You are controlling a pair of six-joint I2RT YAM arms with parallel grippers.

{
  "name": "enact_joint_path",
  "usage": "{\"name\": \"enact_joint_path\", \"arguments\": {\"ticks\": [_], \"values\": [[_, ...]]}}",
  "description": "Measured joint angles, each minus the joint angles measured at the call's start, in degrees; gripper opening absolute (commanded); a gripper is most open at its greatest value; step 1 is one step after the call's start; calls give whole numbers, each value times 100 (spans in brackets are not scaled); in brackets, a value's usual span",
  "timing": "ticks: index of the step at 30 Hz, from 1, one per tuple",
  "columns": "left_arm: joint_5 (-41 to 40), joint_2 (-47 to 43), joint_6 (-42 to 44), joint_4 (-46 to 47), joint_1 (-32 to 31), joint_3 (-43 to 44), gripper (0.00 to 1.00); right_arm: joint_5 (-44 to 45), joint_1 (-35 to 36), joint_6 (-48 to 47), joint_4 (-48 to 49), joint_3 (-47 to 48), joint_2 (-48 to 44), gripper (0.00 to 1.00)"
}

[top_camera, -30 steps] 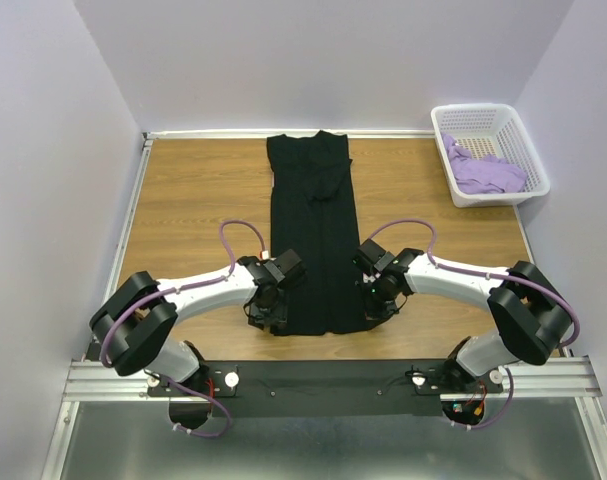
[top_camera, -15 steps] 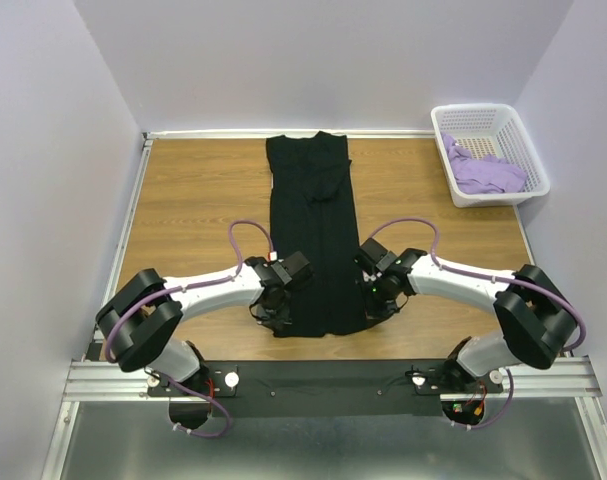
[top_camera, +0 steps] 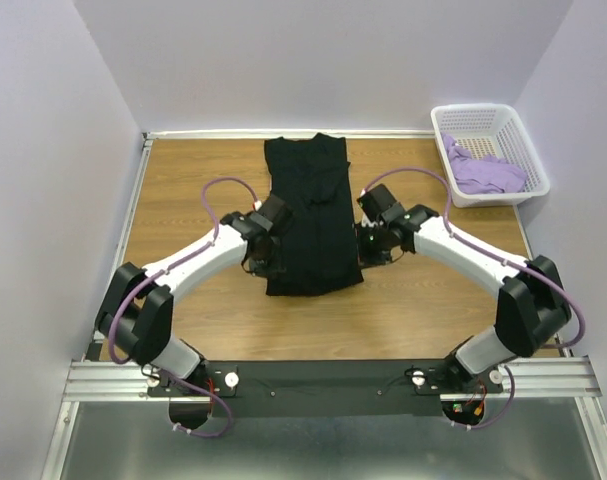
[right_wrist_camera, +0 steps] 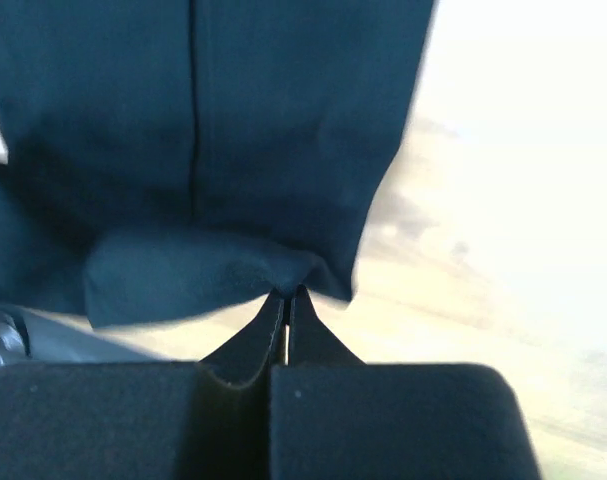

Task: Fold and stack the t-shirts
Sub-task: Fold the tshirt

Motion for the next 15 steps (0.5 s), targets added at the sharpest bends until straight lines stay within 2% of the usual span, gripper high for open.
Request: {"name": "enact_joint_path", "arguments": {"ticks": [8,15], "values": [[-363,914,719,411,1069,964,0,415,-531,-599,13,1274,1163,1],[-555,1611,1078,929,1375,1659,0,767,-647,-1001,79,1987,1821,0]]}}
